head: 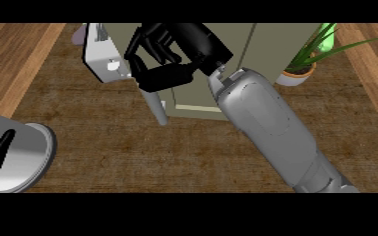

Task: Pick up the wine, place it into the cabinet and close the cabinet

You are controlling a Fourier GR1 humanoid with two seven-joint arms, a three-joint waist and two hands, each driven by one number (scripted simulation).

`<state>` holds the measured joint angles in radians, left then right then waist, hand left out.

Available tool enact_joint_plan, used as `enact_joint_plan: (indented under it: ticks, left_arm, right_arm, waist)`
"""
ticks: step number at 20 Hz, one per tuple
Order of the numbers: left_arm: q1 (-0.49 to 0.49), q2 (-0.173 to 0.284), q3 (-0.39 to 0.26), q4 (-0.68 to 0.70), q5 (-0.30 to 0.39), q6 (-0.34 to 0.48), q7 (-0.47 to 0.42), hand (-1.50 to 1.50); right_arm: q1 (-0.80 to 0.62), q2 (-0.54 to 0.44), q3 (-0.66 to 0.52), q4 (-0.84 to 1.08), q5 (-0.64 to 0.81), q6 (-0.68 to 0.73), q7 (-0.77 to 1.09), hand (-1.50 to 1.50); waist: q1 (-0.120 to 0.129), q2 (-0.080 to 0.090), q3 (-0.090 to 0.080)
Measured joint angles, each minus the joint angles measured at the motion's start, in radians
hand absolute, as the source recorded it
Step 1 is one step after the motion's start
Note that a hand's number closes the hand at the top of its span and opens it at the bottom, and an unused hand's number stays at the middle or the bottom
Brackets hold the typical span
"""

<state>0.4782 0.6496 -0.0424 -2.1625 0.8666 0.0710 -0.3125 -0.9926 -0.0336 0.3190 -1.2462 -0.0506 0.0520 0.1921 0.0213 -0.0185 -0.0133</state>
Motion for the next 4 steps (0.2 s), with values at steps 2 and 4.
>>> enact_joint_plan:
  ticks: [2, 4]
  left_arm:
    - [-0.024, -0.008, -0.017, -0.006, -0.011, 0.022, 0.012, -1.5]
    - [-0.051, -0.023, -0.036, 0.007, -0.025, 0.041, 0.015, -1.5]
  right_arm:
    - [-0.008, -0.003, -0.003, 0.019, 0.0, 0.013, -0.019, 1.5]
    - [-0.018, -0.008, -0.006, 0.031, -0.008, 0.035, -0.033, 1.5]
  waist:
    - [0.002, -0.002, -0.001]
    - [0.001, -0.001, -0.005]
